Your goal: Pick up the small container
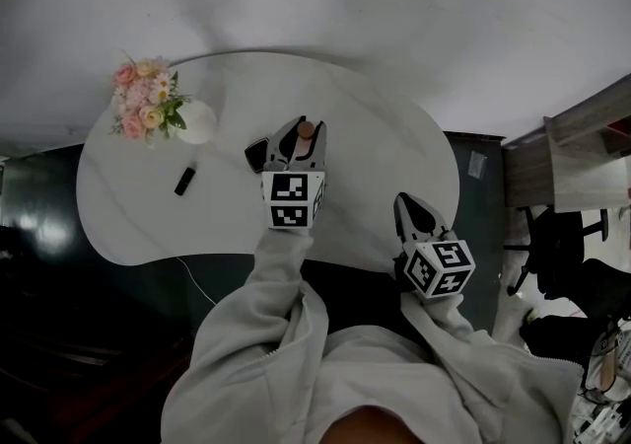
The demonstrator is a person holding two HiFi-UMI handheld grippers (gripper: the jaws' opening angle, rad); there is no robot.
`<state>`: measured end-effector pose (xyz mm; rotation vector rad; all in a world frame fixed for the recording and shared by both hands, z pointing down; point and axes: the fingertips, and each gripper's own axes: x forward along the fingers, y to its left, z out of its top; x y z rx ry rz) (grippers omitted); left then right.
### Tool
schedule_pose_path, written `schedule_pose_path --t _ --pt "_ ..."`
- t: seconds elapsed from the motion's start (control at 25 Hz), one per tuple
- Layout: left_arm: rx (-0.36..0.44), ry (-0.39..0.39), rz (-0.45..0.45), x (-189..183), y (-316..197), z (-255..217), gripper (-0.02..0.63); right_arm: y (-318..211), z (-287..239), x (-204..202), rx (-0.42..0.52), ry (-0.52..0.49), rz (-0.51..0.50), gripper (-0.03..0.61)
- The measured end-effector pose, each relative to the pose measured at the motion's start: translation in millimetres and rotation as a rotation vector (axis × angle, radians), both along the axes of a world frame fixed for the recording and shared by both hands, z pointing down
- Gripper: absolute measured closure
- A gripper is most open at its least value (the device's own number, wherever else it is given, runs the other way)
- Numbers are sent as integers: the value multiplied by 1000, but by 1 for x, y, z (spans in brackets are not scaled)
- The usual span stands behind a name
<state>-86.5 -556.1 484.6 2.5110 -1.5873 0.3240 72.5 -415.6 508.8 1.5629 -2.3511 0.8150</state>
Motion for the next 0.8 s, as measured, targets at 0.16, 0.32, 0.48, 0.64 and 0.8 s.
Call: schedule_pose_path --t 0.16,0.32,0.48,0.64,0.8 --pt "-11 3 -32 -13 20 2 488 2 -2 -7 11 1 -33 529" --pt "-19 10 -67 -28 40 1 488 6 -3 -16 18 -1 -69 529" --pt "-29 15 -101 -44 58 2 488 6 -3 -27 25 -1 -99 529" --pt "-43 22 -132 -59 76 2 488 4 -7 -36 35 -3 -120 529" --pt "-56 32 -143 -67 93 1 488 0 -11 -39 47 -5 -120 529"
